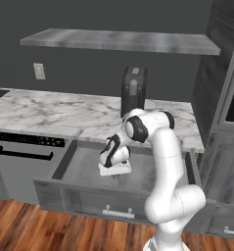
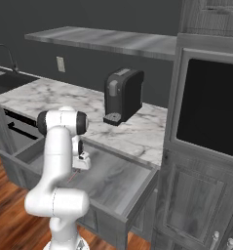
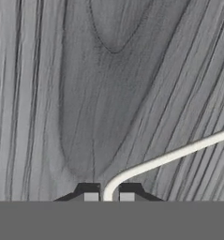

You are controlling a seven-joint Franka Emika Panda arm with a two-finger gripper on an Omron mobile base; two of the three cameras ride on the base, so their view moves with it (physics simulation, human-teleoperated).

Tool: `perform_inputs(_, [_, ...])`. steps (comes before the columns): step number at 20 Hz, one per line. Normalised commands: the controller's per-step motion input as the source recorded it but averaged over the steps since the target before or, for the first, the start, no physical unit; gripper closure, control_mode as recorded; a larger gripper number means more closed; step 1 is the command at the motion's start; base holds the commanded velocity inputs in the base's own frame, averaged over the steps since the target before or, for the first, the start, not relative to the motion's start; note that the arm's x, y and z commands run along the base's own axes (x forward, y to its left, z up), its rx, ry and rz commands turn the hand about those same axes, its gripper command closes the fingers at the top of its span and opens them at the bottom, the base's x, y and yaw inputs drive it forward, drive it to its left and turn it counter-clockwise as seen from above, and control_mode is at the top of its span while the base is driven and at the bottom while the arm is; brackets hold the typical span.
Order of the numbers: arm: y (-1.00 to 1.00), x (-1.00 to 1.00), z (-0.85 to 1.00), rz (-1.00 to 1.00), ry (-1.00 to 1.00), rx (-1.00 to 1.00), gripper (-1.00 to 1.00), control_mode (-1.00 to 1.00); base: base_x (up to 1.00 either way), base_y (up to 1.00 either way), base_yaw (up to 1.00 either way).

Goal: Take a straw from the drawer in front and place it inside the glass cup on the dining counter.

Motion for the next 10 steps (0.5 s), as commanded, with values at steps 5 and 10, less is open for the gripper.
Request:
perform_inputs(5, [-0.01, 0.0, 0.72, 0.0, -0.18, 0.01, 1.0, -1.0, 0.0, 0.0, 0.0])
perform_inputs(10, [-0.01, -0.01, 0.97, 0.0, -0.13, 0.04, 1.0, -1.0, 0.0, 0.0, 0.0])
